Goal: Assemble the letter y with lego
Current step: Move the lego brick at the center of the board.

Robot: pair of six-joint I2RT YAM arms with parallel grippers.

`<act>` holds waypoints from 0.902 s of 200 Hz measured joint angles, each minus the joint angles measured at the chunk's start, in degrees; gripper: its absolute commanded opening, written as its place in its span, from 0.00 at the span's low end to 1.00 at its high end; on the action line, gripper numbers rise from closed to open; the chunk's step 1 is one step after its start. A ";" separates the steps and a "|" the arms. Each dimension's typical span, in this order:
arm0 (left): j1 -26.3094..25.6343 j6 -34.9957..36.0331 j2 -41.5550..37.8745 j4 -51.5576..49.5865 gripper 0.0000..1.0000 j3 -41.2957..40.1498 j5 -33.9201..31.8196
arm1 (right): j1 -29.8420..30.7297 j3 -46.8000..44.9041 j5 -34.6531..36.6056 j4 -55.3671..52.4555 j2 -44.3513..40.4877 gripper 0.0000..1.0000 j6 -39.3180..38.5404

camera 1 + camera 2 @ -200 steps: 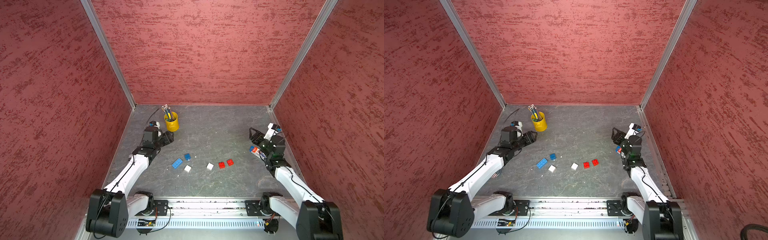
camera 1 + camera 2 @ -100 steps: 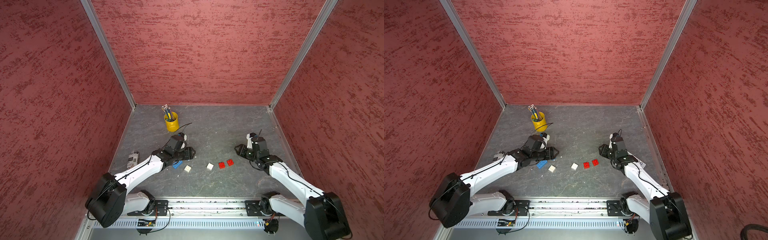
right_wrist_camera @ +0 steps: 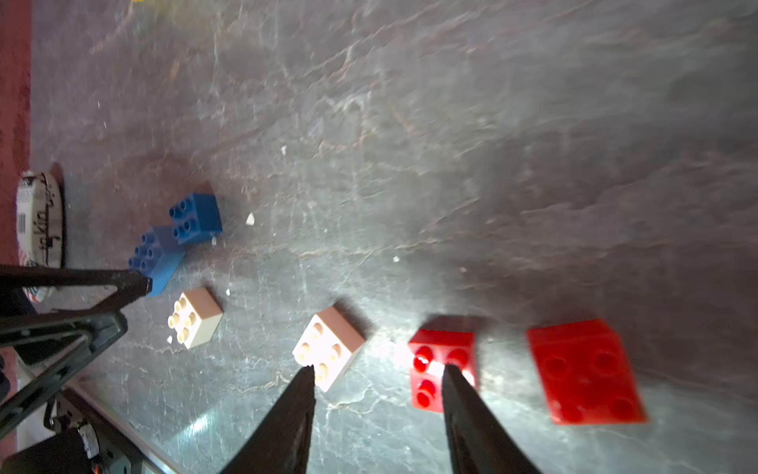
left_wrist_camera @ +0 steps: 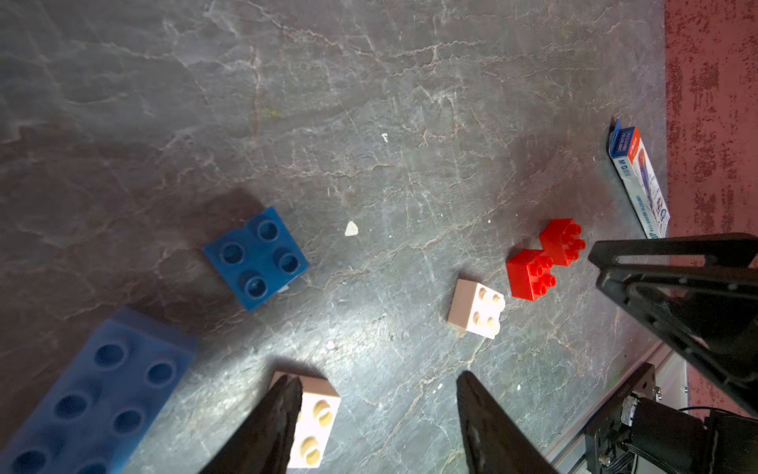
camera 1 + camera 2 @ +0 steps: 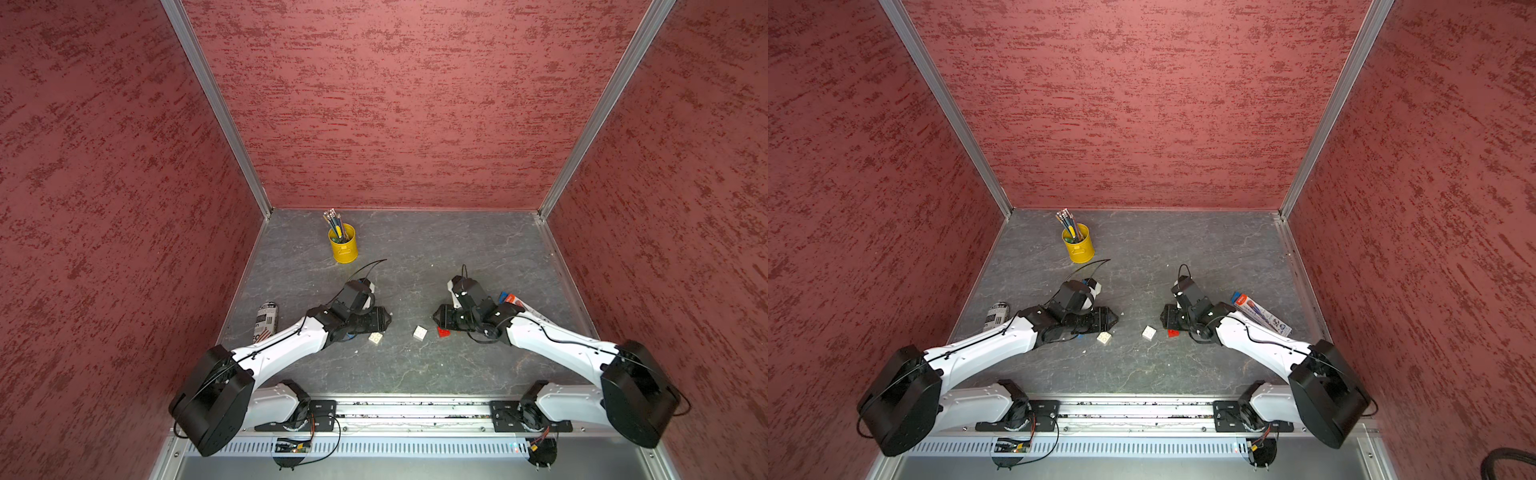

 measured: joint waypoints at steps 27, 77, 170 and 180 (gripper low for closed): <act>0.00 -0.22 -0.61 -0.42 0.64 -0.09 -0.17 | 4.07 2.54 -1.29 -0.22 4.94 0.60 0.85; 0.00 -0.24 -1.68 -1.31 0.64 -0.35 -0.66 | 6.45 4.31 -3.78 -1.53 11.98 0.61 2.27; 0.00 -0.22 -5.16 -3.87 0.64 -2.58 -1.46 | 8.00 15.39 -1.92 -6.19 21.38 0.47 3.23; 0.00 -0.22 -5.55 -3.93 0.64 -2.89 -1.49 | 8.15 16.65 -1.14 -7.15 22.56 0.42 2.99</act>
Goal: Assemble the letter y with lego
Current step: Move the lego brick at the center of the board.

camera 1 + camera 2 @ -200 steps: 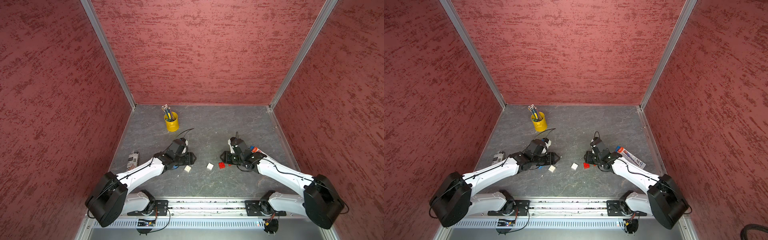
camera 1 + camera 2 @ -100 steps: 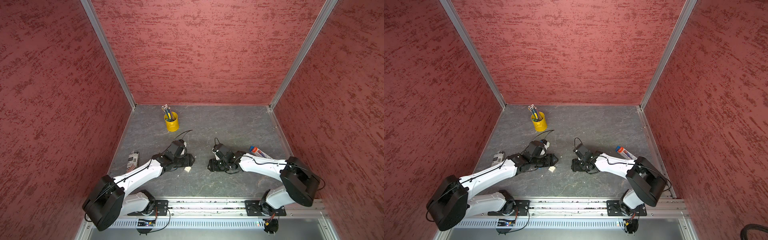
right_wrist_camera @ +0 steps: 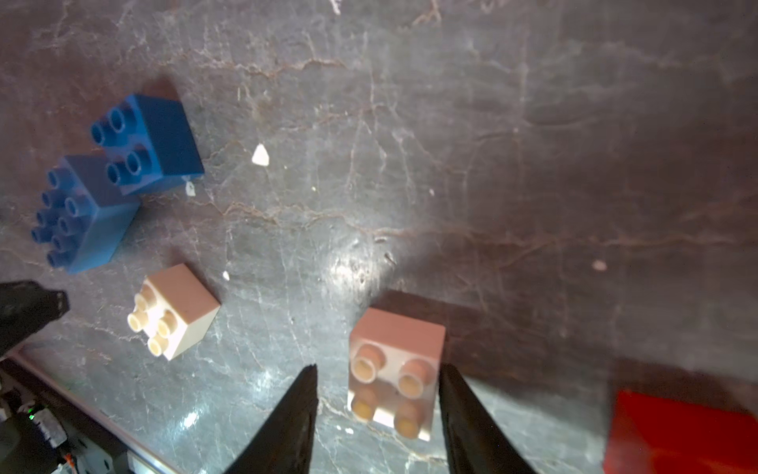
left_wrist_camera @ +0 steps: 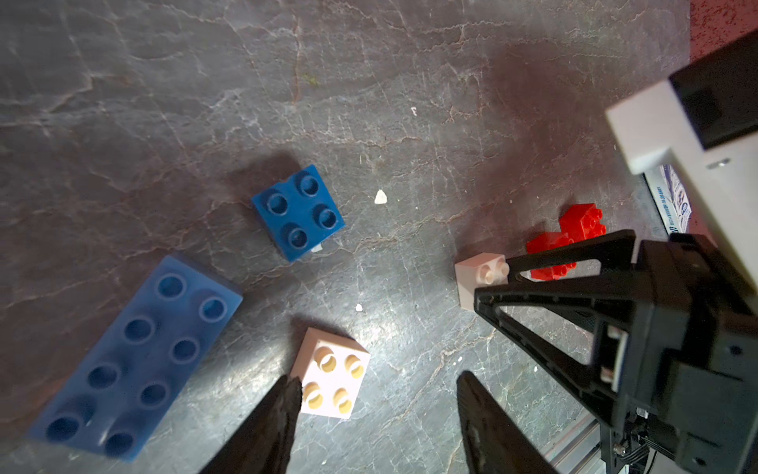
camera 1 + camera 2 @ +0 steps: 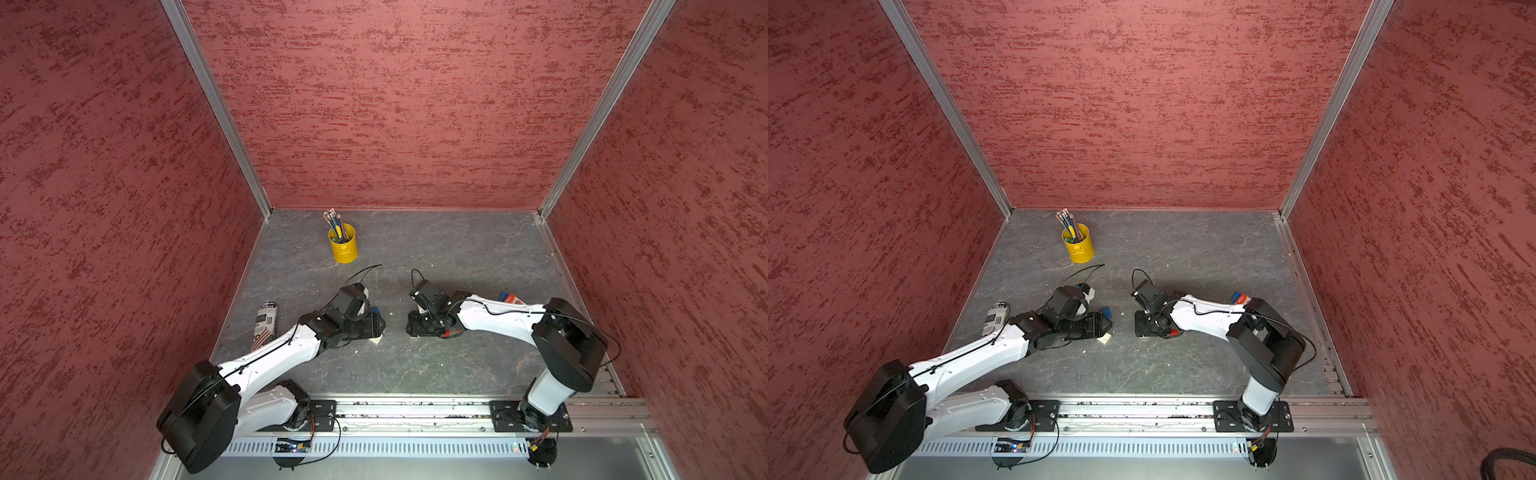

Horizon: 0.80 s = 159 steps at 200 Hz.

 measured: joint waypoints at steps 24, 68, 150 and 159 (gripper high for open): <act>0.00 0.04 -0.59 -0.76 0.64 -0.35 0.00 | 0.57 2.49 1.95 -2.91 1.90 0.35 -0.81; 0.02 0.96 -0.63 -2.12 0.64 -0.35 0.00 | 0.85 6.49 5.88 -6.97 4.09 0.33 -2.75; 0.46 2.89 0.59 -2.73 0.63 0.37 0.26 | -1.31 10.56 11.67 -9.29 6.73 0.46 -6.78; 0.46 2.97 0.83 -2.71 0.64 0.37 0.26 | -1.53 10.64 11.93 -9.31 6.82 0.52 -7.10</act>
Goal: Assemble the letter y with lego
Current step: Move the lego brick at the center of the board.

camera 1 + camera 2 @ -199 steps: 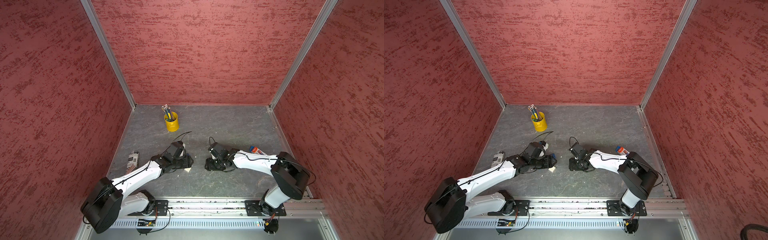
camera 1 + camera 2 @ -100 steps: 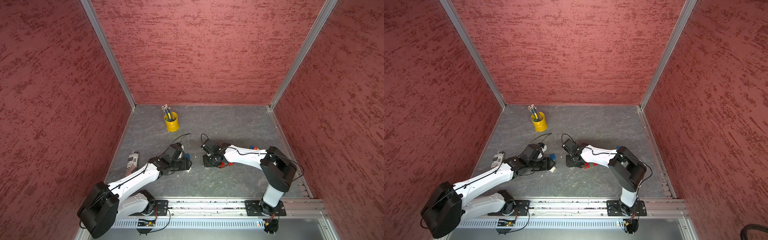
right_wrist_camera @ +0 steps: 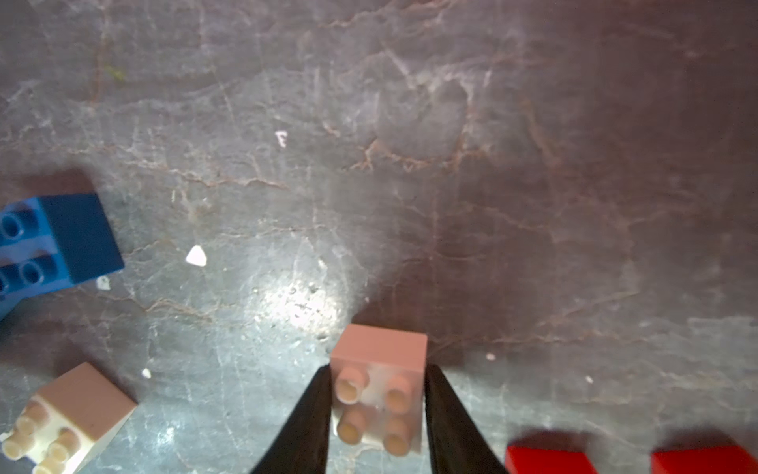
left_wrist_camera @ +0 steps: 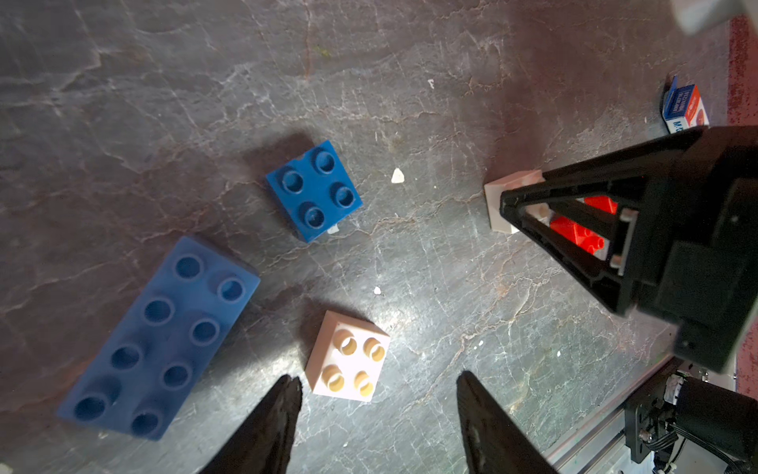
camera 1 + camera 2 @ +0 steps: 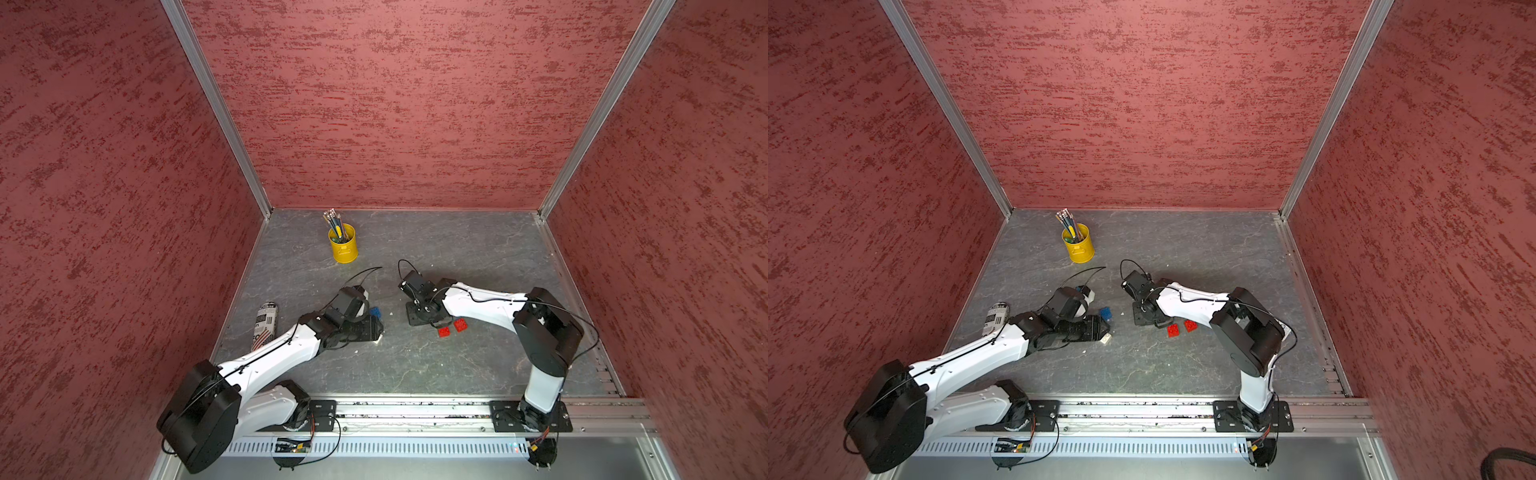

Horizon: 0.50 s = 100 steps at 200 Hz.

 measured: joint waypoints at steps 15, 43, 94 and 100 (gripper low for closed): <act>0.09 0.13 0.33 0.00 0.64 0.00 0.04 | -0.11 0.11 0.31 0.07 0.09 0.57 -0.26; 0.22 0.15 0.55 0.02 0.64 0.31 0.22 | -0.28 0.07 1.18 -0.13 -0.17 0.57 -0.31; 0.22 0.13 3.37 1.22 0.64 2.38 2.23 | -1.20 -5.25 2.71 -1.81 -10.16 0.57 0.70; 0.22 0.13 3.85 1.40 0.64 2.60 2.51 | -1.49 -6.29 2.84 -2.19 -11.56 0.58 0.96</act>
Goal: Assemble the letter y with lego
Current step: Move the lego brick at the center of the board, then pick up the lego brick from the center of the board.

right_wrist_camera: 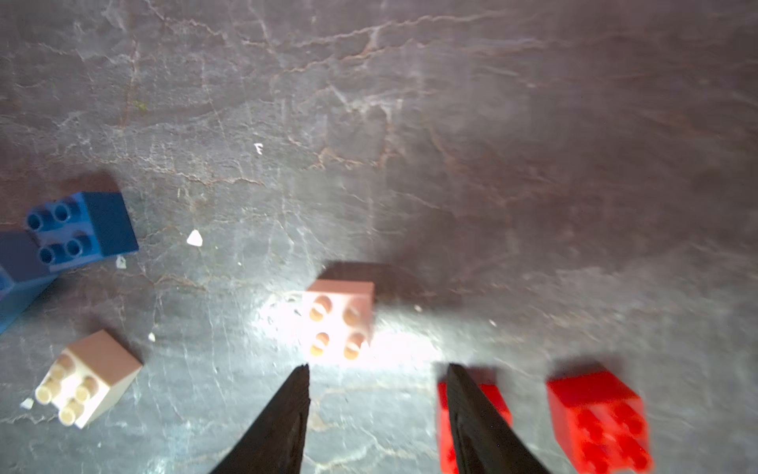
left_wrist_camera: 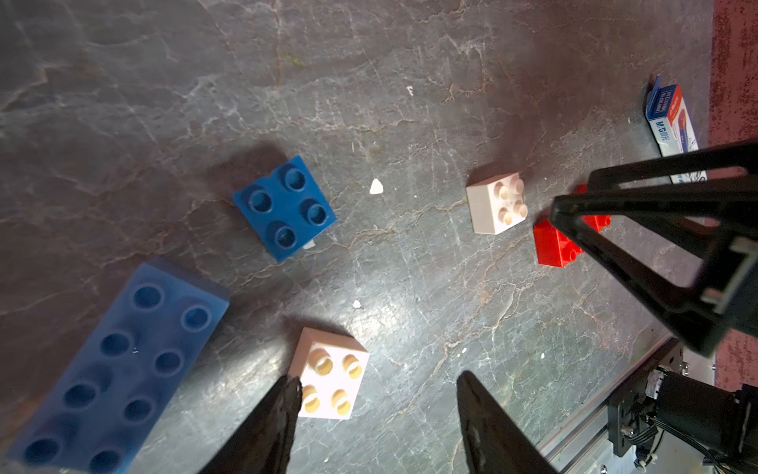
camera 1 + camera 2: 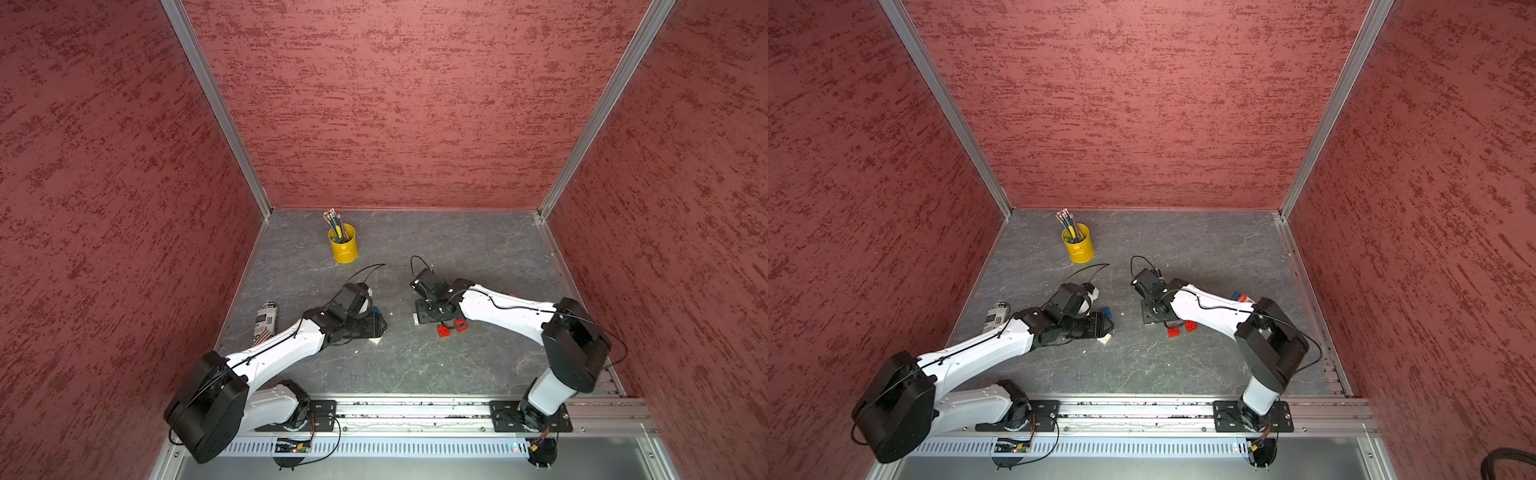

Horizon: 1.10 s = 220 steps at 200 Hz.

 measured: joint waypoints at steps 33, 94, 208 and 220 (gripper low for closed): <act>-0.09 0.00 2.40 1.46 0.63 1.25 0.90 | -0.59 -4.61 0.13 -0.87 -3.06 0.58 0.72; -1.16 -0.31 4.66 3.15 0.63 2.45 1.36 | -0.98 -8.22 -0.61 -0.17 -2.64 0.53 1.31; -1.31 -1.29 4.68 4.11 0.63 2.40 0.79 | -2.71 -8.13 -1.60 1.53 0.07 0.29 -0.55; -1.31 -1.29 4.68 4.17 0.63 2.40 0.70 | -2.71 -7.98 -1.60 1.36 0.07 0.29 -0.68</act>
